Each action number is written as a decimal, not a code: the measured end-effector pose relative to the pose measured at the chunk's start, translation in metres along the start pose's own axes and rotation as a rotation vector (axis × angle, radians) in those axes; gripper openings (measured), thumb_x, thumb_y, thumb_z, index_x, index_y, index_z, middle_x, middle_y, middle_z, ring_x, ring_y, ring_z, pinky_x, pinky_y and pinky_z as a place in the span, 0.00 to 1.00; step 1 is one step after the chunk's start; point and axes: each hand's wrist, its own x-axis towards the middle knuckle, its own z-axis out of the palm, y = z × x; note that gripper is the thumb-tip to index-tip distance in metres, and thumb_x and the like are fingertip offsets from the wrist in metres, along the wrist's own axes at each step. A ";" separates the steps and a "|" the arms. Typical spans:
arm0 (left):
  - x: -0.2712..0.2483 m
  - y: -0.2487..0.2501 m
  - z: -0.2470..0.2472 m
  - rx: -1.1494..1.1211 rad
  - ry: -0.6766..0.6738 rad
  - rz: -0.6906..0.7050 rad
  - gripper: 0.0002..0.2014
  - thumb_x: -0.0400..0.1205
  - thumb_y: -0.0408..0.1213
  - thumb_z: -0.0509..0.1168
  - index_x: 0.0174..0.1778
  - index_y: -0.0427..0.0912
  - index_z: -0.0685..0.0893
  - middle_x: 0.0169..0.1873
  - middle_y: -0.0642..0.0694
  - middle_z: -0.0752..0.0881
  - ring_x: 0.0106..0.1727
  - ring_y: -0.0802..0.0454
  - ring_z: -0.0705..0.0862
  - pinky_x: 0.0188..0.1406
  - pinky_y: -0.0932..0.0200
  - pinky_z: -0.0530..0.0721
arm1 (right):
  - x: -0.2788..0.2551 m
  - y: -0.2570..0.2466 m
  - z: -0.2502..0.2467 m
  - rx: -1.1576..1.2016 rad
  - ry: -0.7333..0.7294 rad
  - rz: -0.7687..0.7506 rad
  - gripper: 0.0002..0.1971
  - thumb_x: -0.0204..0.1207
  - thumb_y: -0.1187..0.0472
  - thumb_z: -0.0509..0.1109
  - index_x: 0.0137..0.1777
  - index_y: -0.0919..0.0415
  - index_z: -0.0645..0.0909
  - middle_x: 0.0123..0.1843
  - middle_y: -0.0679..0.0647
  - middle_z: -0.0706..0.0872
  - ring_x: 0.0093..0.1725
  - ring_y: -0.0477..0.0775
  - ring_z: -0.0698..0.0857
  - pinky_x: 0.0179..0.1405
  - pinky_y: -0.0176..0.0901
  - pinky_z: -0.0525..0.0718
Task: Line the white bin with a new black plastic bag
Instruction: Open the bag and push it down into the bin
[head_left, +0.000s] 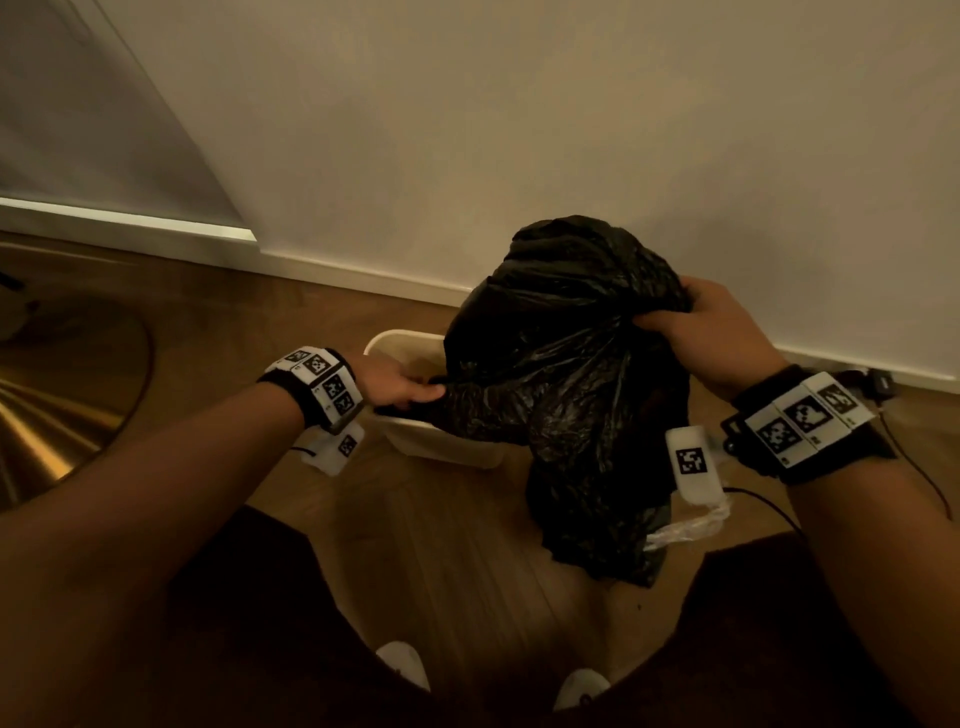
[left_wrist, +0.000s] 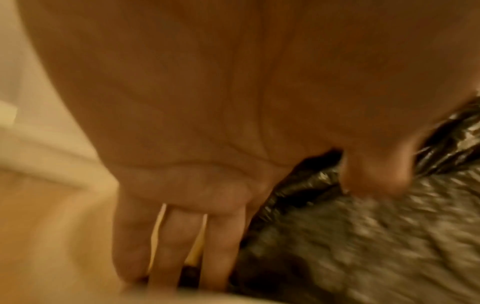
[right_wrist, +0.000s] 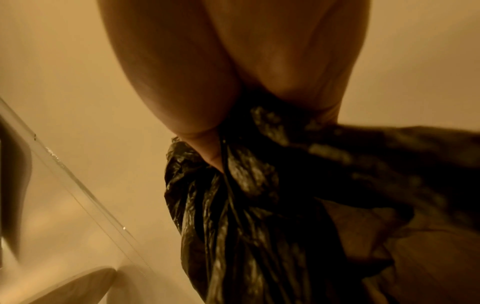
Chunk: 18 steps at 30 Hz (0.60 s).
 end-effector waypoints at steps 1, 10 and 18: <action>0.004 0.005 0.008 -0.141 0.018 0.012 0.36 0.78 0.68 0.60 0.78 0.49 0.73 0.72 0.50 0.80 0.67 0.51 0.80 0.71 0.53 0.74 | -0.001 0.002 0.004 0.003 -0.013 0.004 0.14 0.78 0.72 0.71 0.58 0.55 0.88 0.53 0.51 0.94 0.52 0.52 0.93 0.53 0.47 0.91; 0.012 0.011 0.004 -0.025 0.179 0.130 0.25 0.82 0.63 0.57 0.65 0.49 0.81 0.58 0.51 0.85 0.59 0.51 0.83 0.68 0.50 0.79 | 0.000 0.018 0.041 -0.093 -0.106 0.057 0.12 0.79 0.66 0.72 0.59 0.55 0.88 0.53 0.51 0.94 0.50 0.50 0.93 0.59 0.54 0.90; 0.023 0.008 0.033 0.087 0.160 0.393 0.28 0.75 0.52 0.74 0.72 0.51 0.80 0.68 0.55 0.82 0.66 0.56 0.79 0.71 0.56 0.76 | 0.013 0.003 0.055 0.030 -0.052 0.010 0.12 0.79 0.66 0.72 0.60 0.57 0.88 0.54 0.53 0.94 0.53 0.54 0.93 0.60 0.55 0.89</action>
